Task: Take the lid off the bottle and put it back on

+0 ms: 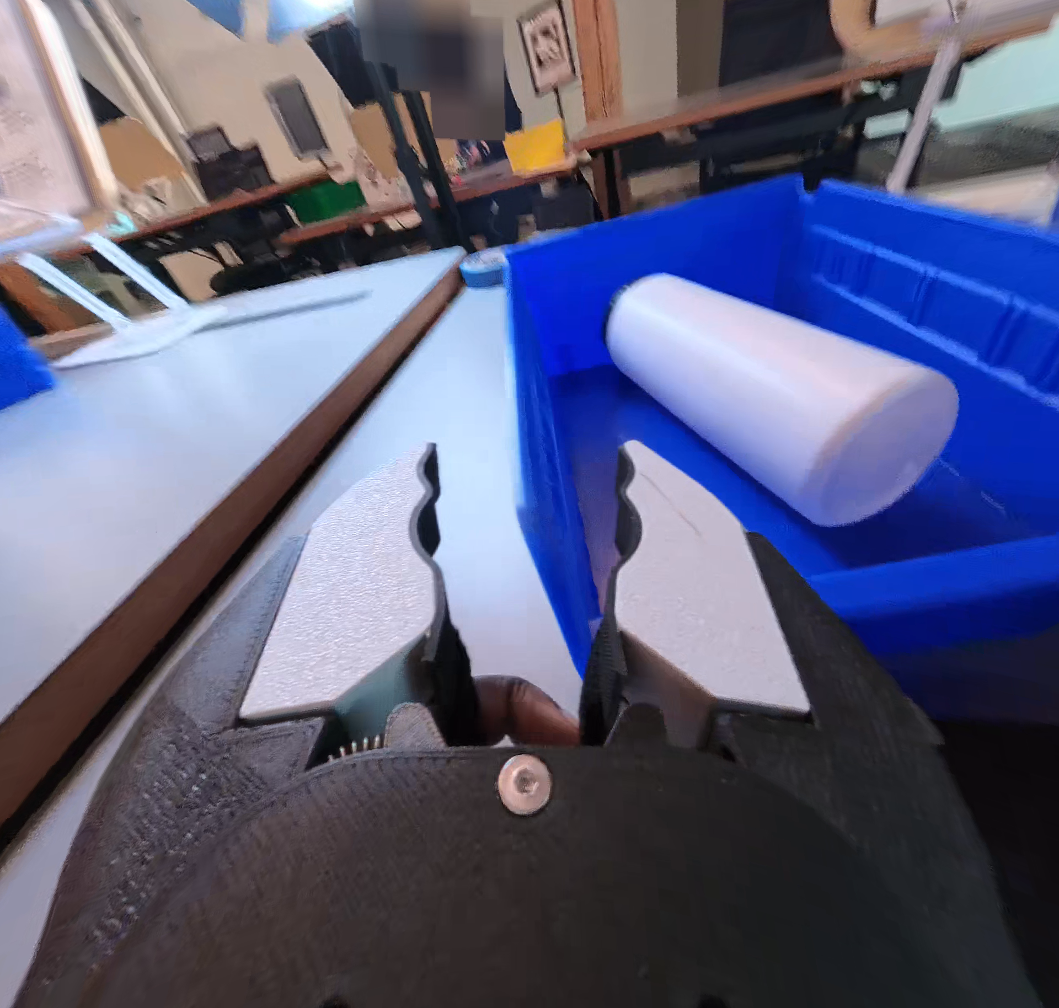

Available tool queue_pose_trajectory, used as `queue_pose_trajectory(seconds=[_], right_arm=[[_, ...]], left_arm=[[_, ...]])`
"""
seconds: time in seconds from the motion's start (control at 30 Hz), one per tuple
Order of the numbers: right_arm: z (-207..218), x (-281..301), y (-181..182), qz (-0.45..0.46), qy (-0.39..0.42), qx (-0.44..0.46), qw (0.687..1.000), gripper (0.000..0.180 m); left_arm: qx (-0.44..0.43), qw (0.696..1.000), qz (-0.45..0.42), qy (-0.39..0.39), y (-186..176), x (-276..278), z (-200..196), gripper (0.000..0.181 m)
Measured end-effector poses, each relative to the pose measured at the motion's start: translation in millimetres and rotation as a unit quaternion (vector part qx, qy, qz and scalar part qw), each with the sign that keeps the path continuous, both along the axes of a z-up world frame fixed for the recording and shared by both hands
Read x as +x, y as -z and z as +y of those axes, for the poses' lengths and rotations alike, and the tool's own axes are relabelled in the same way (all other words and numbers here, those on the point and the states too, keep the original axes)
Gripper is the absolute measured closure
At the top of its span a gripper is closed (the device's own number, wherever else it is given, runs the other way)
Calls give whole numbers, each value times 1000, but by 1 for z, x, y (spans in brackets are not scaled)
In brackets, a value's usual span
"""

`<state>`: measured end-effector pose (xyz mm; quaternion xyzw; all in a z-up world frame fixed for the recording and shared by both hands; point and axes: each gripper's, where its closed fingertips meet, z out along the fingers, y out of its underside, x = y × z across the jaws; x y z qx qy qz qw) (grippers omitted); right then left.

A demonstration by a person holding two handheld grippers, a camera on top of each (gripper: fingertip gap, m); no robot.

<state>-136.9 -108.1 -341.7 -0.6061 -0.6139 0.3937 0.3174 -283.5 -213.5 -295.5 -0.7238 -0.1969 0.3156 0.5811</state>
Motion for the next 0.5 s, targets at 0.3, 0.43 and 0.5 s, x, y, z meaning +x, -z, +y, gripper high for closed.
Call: queue_pose_trajectory(seconds=[0.3, 0.43, 0.5], right_arm=[[138, 105, -22, -143, 88, 330, 929, 101], [186, 141, 21, -317, 66, 405, 855, 111], [195, 163, 39, -387, 35, 432, 814, 137]], left_arm=[[-4, 961, 128, 247, -45, 113, 45, 128], [-214, 919, 96, 317, 22, 128, 71, 124], [-305, 892, 99, 320, 50, 121, 71, 125]])
